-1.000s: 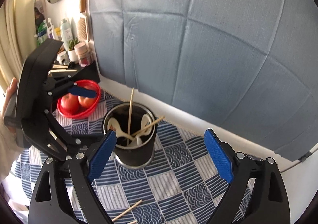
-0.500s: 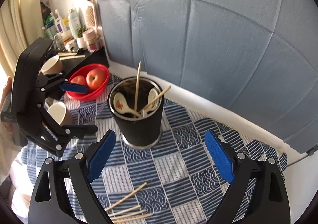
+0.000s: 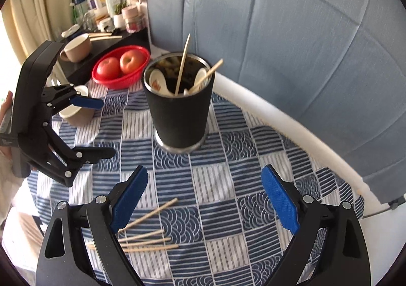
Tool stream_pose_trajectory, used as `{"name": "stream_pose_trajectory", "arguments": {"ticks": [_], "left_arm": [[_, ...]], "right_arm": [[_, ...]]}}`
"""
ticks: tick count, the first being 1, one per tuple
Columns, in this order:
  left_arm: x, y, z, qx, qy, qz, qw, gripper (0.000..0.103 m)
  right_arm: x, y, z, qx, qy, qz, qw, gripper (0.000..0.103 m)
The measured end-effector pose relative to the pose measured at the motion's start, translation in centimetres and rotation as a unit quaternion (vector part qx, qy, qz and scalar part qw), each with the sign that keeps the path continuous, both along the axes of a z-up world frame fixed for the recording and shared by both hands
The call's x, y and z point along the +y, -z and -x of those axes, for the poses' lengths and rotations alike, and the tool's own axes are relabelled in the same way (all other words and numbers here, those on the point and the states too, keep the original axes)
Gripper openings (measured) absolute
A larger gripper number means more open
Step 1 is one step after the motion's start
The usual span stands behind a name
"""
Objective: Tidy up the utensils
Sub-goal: 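Close the right gripper on one wooden chopstick while the left gripper grasps another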
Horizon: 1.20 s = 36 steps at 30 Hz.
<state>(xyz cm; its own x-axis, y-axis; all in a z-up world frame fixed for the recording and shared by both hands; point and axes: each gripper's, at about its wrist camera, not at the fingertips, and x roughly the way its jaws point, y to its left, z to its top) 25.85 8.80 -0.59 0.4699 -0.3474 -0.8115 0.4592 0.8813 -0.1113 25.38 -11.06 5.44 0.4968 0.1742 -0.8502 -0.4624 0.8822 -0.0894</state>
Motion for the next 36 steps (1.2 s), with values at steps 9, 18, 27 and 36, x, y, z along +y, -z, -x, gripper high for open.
{"name": "stream_pose_trajectory", "arguments": {"ticks": [9, 18, 27, 36], "left_arm": [[-1.8, 3.5, 2.4, 0.028, -0.001, -0.02, 0.9994, 0.097], [-4.2, 6.4, 4.1, 0.031, 0.017, -0.023, 0.9991, 0.097], [-5.8, 9.3, 4.5, 0.056, 0.045, -0.045, 0.9964, 0.097], [-8.1, 10.6, 3.8, 0.066, 0.091, -0.085, 0.99, 0.097]], "right_arm": [[-1.1, 3.9, 1.3, 0.044, -0.028, 0.014, 0.999, 0.087], [-1.8, 7.2, 2.9, 0.07, -0.03, 0.039, 0.996, 0.087], [-2.9, 10.8, 3.7, 0.103, 0.014, 0.037, 0.994, 0.087], [-4.7, 13.6, 5.0, 0.141, 0.096, 0.013, 0.985, 0.087]]}}
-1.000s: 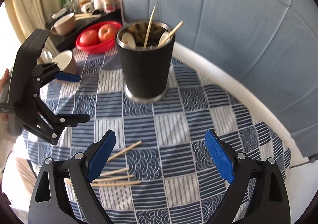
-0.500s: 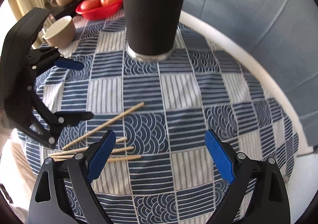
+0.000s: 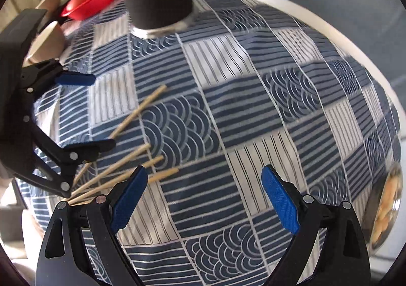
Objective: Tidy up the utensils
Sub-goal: 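Close the right gripper on one wooden chopstick while the left gripper grasps another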
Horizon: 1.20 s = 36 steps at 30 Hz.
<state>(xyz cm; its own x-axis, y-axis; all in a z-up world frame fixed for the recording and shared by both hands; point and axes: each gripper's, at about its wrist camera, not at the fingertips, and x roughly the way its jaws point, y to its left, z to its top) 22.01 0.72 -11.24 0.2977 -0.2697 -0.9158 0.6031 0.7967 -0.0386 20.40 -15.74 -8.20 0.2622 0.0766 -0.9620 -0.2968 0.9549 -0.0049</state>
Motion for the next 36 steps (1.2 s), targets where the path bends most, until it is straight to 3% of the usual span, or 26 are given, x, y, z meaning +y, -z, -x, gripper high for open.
{"name": "stream_pose_trajectory", "arguments": {"ticks": [7, 10, 15, 21, 24, 27, 28, 30, 31, 32, 34, 35, 36], "left_arm": [[-1.4, 0.9, -0.6, -0.005, 0.056, -0.038, 0.9977, 0.097], [-1.7, 1.0, -1.0, -0.005, 0.077, -0.042, 0.9962, 0.098], [-1.9, 1.1, -1.8, -0.008, 0.104, -0.038, 0.9938, 0.099], [-1.5, 1.1, -1.7, -0.011, 0.118, -0.036, 0.9923, 0.099], [-1.3, 1.1, -1.9, -0.006, 0.12, -0.042, 0.9919, 0.099], [-1.4, 1.1, -2.1, 0.005, 0.09, -0.051, 0.9946, 0.099], [-1.4, 1.1, -2.1, 0.005, 0.085, -0.051, 0.9951, 0.099], [-1.2, 1.1, -1.9, 0.003, 0.076, -0.048, 0.9959, 0.096], [-0.9, 1.0, -1.8, 0.002, 0.076, -0.045, 0.996, 0.094], [-0.6, 0.8, -1.8, 0.001, 0.077, -0.043, 0.9961, 0.085], [0.2, 0.1, -1.8, 0.0, 0.075, -0.038, 0.9965, 0.06], [1.0, -0.2, -2.1, 0.003, 0.07, -0.039, 0.9968, 0.037], [1.8, -0.3, -2.4, 0.012, 0.062, -0.041, 0.9972, 0.005]], "right_arm": [[-0.3, 1.4, 1.2, 0.009, 0.066, -0.017, 0.998, 0.087], [0.2, 1.9, 1.7, -0.005, 0.081, 0.002, 0.997, 0.087], [0.3, 2.8, 1.9, -0.004, 0.113, -0.019, 0.993, 0.087], [1.1, 3.2, 2.2, -0.002, 0.158, 0.008, 0.987, 0.089], [0.7, 3.5, 2.9, 0.017, 0.22, 0.002, 0.975, 0.091], [0.9, 3.6, 3.6, 0.026, 0.24, 0.006, 0.97, 0.088], [1.1, 3.5, 3.9, 0.024, 0.241, 0.005, 0.97, 0.08], [1.7, 2.9, 4.4, 0.018, 0.23, 0.003, 0.973, 0.055], [2.0, 2.7, 4.5, 0.015, 0.225, 0.002, 0.974, 0.03], [2.2, 2.6, 4.5, 0.016, 0.222, -0.002, 0.975, 0.016], [2.1, 2.7, 4.8, 0.013, 0.214, -0.005, 0.977, 0.006], [1.7, 2.7, 4.8, 0.012, 0.215, -0.011, 0.976, 0.005], [1.0, 2.7, 5.0, 0.016, 0.221, -0.034, 0.974, 0.005]]}}
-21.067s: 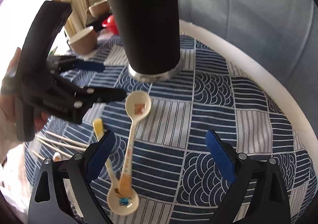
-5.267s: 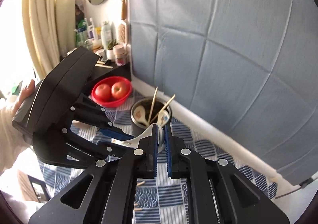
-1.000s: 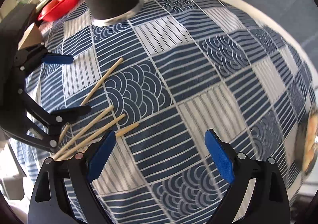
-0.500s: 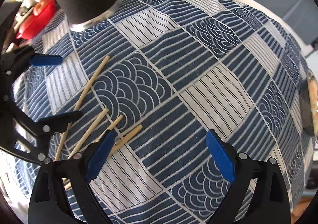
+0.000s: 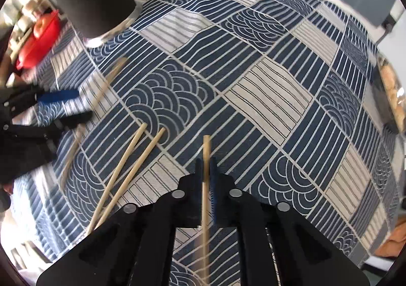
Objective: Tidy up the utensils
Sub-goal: 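Close the right gripper on one wooden chopstick while the left gripper grasps another, then lift the chopsticks with both grippers over the black holder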
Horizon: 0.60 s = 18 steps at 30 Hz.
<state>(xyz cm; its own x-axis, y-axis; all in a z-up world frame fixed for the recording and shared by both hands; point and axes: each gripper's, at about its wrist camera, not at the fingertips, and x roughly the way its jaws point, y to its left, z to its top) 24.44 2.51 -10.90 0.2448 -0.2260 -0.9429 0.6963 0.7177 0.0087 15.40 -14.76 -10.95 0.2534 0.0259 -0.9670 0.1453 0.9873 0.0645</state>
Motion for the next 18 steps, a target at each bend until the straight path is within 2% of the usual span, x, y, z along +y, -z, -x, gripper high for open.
{"name": "stream_pose_trajectory", "arguments": {"ticks": [2, 4, 12, 18], "left_arm": [[1.6, 0.0, -0.8, 0.034, -0.028, 0.01, 0.999, 0.005], [3.1, 0.1, -1.0, 0.036, -0.036, 0.013, 0.9986, 0.005], [6.5, 0.1, -1.4, 0.065, -0.096, 0.043, 0.9923, 0.005], [8.2, -0.9, -0.5, 0.063, -0.129, 0.054, 0.9882, 0.005]], "right_arm": [[-1.3, 0.1, 0.1, 0.002, 0.015, -0.036, 0.999, 0.005], [-2.5, 0.2, 0.1, 0.003, 0.04, -0.062, 0.997, 0.005], [-3.8, -1.8, -0.6, -0.01, 0.04, -0.034, 0.999, 0.005], [-5.0, -4.1, -2.3, -0.015, 0.013, -0.015, 1.0, 0.005]]}}
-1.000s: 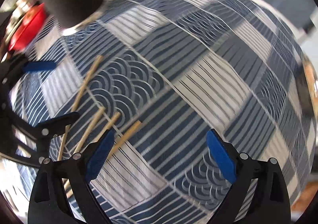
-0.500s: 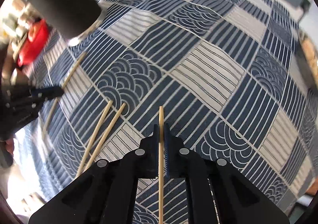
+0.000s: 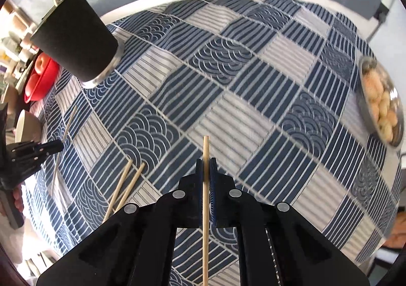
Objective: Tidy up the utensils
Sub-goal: 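Lift the chopsticks with both grippers over the black holder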
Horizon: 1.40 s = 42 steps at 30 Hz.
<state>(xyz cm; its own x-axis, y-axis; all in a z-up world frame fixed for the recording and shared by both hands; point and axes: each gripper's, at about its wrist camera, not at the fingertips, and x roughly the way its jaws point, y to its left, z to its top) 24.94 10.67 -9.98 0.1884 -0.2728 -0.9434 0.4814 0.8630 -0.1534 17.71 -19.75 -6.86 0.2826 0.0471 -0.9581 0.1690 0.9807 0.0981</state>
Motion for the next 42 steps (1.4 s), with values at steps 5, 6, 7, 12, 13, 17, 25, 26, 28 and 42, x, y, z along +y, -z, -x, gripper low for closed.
{"name": "stream_pose_trajectory", "arguments": {"ticks": [5, 6, 7, 12, 13, 17, 25, 26, 28, 42], "left_arm": [[1.8, -1.2, 0.1, -0.007, -0.034, 0.001, 0.9994, 0.005], [2.1, -1.5, 0.1, -0.009, -0.04, 0.004, 0.9991, 0.005], [2.6, -1.9, 0.1, -0.011, -0.05, 0.005, 0.9987, 0.005], [3.9, -3.5, 0.4, -0.036, -0.088, -0.004, 0.9955, 0.005], [4.1, -3.7, 0.4, -0.036, -0.097, -0.004, 0.9946, 0.005], [5.2, -5.4, 0.6, -0.044, -0.133, -0.008, 0.9901, 0.005], [5.3, -9.6, -0.1, -0.081, -0.164, -0.02, 0.983, 0.005], [5.3, -10.2, -0.3, -0.087, -0.166, -0.023, 0.982, 0.005], [5.4, -11.1, -0.7, -0.094, -0.173, -0.021, 0.9802, 0.005], [6.2, -16.5, -2.9, -0.151, -0.221, 0.04, 0.9626, 0.005]], "right_arm": [[-0.5, -2.9, -1.5, -0.016, -0.031, 0.013, 0.999, 0.005], [-0.5, -3.5, -2.1, -0.022, -0.037, 0.016, 0.999, 0.005], [-0.5, -4.0, -2.5, -0.027, -0.041, 0.015, 0.999, 0.005], [0.0, -6.8, -4.9, -0.064, -0.083, 0.016, 0.994, 0.005], [0.1, -7.2, -5.3, -0.069, -0.089, 0.013, 0.994, 0.005], [0.4, -9.5, -7.1, -0.093, -0.116, 0.003, 0.989, 0.005], [1.7, -14.7, -10.2, -0.151, -0.175, 0.031, 0.972, 0.005], [1.9, -15.1, -10.6, -0.155, -0.183, 0.04, 0.97, 0.005], [2.1, -15.9, -11.3, -0.16, -0.196, 0.044, 0.966, 0.005], [2.9, -23.3, -13.5, -0.234, -0.223, 0.046, 0.945, 0.005]]}}
